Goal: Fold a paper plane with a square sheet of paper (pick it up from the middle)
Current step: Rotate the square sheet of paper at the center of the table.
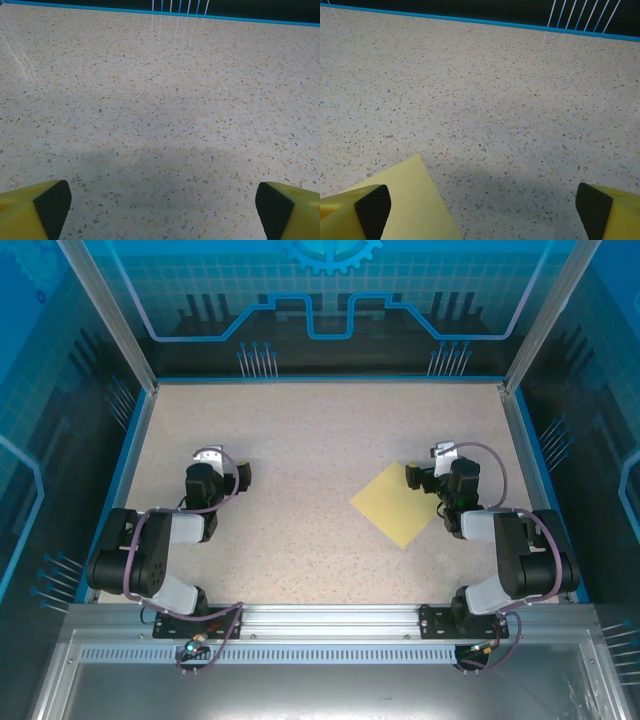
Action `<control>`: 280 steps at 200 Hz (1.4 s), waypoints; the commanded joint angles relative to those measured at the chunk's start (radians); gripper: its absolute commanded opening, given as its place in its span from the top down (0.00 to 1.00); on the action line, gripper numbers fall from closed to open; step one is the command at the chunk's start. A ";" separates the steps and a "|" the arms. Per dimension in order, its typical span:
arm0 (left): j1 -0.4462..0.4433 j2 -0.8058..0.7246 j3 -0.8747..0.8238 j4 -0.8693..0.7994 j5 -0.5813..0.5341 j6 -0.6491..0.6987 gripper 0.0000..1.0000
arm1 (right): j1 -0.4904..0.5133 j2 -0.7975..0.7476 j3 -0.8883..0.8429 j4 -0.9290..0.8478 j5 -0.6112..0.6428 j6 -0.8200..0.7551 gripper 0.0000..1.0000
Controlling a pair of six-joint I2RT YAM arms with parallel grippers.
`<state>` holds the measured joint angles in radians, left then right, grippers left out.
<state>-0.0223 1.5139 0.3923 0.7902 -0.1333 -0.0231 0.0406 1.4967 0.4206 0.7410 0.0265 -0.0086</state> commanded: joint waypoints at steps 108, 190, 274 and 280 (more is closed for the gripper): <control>0.005 0.002 0.022 -0.002 0.018 0.014 0.01 | 0.013 0.007 0.014 0.006 0.010 -0.005 0.01; -0.065 -0.194 0.081 -0.280 -0.133 0.007 0.01 | 0.080 -0.240 0.116 -0.344 0.125 -0.002 0.01; -0.073 -0.384 0.447 -1.135 -0.094 -0.375 0.01 | 0.214 -0.034 0.583 -1.121 0.045 0.603 0.01; -0.073 -0.371 0.465 -1.158 -0.073 -0.371 0.01 | 0.230 -0.011 0.587 -1.110 0.021 0.629 0.01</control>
<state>-0.0883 1.1183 0.7788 -0.0761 -0.2684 -0.3046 0.2028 1.3907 0.9859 -0.1753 0.1520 0.4248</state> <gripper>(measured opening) 0.986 0.992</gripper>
